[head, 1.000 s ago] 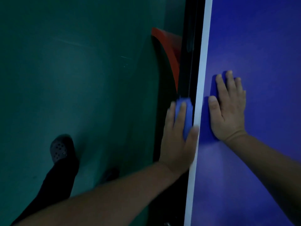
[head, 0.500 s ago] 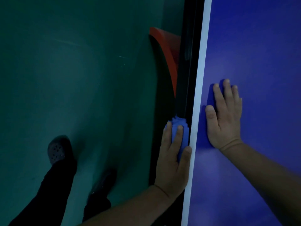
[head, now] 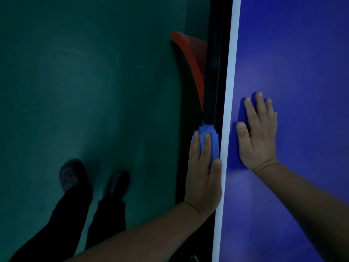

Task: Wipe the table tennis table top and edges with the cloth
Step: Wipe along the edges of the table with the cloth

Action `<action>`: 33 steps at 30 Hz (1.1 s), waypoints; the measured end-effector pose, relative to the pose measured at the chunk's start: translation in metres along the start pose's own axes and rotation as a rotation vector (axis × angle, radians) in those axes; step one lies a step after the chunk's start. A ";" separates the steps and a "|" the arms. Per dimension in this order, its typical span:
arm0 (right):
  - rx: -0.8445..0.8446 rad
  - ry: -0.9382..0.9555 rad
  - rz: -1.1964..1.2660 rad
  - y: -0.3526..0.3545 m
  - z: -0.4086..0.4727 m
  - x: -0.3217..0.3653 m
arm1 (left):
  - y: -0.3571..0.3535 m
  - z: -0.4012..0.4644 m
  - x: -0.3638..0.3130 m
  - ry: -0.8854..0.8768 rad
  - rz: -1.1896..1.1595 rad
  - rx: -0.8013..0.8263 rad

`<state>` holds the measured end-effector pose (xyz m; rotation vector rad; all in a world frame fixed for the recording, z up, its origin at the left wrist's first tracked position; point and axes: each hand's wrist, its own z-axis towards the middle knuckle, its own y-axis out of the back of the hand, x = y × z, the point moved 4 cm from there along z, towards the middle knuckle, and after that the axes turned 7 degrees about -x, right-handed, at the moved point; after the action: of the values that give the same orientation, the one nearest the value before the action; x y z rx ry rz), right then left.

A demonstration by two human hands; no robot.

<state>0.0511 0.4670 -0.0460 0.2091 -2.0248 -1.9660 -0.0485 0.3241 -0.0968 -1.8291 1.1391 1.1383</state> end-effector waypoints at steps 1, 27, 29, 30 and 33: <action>-0.002 0.002 -0.001 0.000 0.000 0.000 | 0.000 -0.004 0.002 0.014 0.010 0.007; 0.054 0.097 -0.009 0.009 0.159 0.006 | -0.002 0.213 -0.089 -0.125 0.071 -0.059; 0.027 0.038 -0.036 0.001 0.183 0.014 | -0.002 0.246 -0.101 -0.135 0.061 -0.075; 0.017 0.018 -0.041 0.000 0.189 0.016 | -0.001 0.249 -0.102 -0.145 0.062 -0.078; 0.008 0.012 -0.030 0.001 0.191 0.017 | -0.001 0.204 -0.085 -0.107 0.050 -0.066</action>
<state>-0.0259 0.6426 -0.0448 0.2537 -2.0337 -1.9708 -0.1317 0.5287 -0.0958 -1.7744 1.1027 1.3008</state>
